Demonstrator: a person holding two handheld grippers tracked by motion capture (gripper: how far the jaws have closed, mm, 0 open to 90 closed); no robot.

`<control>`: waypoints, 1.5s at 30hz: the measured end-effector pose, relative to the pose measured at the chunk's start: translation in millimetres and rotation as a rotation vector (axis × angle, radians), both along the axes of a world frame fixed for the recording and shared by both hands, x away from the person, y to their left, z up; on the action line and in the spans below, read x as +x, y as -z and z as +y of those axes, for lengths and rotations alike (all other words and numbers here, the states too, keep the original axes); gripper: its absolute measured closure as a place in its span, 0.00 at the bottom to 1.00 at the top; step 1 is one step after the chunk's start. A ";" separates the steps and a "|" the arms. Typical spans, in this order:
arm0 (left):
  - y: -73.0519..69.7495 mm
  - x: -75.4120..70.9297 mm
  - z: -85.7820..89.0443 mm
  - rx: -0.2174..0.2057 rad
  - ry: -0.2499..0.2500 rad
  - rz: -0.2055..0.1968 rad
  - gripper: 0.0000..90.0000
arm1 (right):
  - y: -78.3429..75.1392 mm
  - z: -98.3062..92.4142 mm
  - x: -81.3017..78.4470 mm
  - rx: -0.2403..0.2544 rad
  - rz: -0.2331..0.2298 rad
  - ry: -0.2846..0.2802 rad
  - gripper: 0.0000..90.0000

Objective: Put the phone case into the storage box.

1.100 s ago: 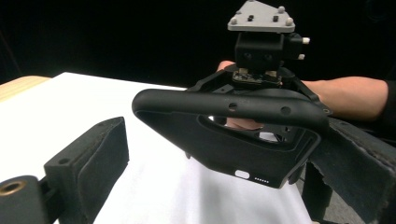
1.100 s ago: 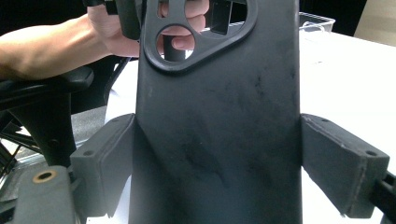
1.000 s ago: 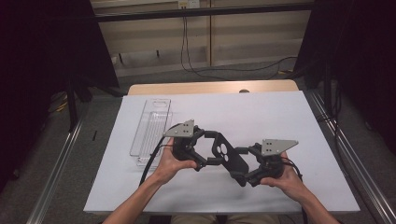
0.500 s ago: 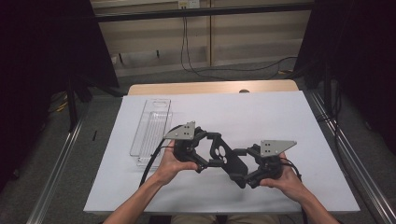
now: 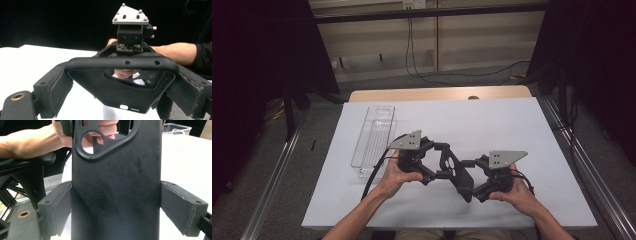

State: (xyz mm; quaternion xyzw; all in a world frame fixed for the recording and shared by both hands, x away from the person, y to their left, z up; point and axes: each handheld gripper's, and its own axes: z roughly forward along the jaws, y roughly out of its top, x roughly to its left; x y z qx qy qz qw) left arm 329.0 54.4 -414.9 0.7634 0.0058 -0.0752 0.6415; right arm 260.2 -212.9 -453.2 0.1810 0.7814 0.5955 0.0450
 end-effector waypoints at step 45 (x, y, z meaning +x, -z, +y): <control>-15.2 0.7 14.9 0.020 -0.185 0.023 0.15 | -6.4 -12.9 1.0 0.040 -0.029 0.175 0.00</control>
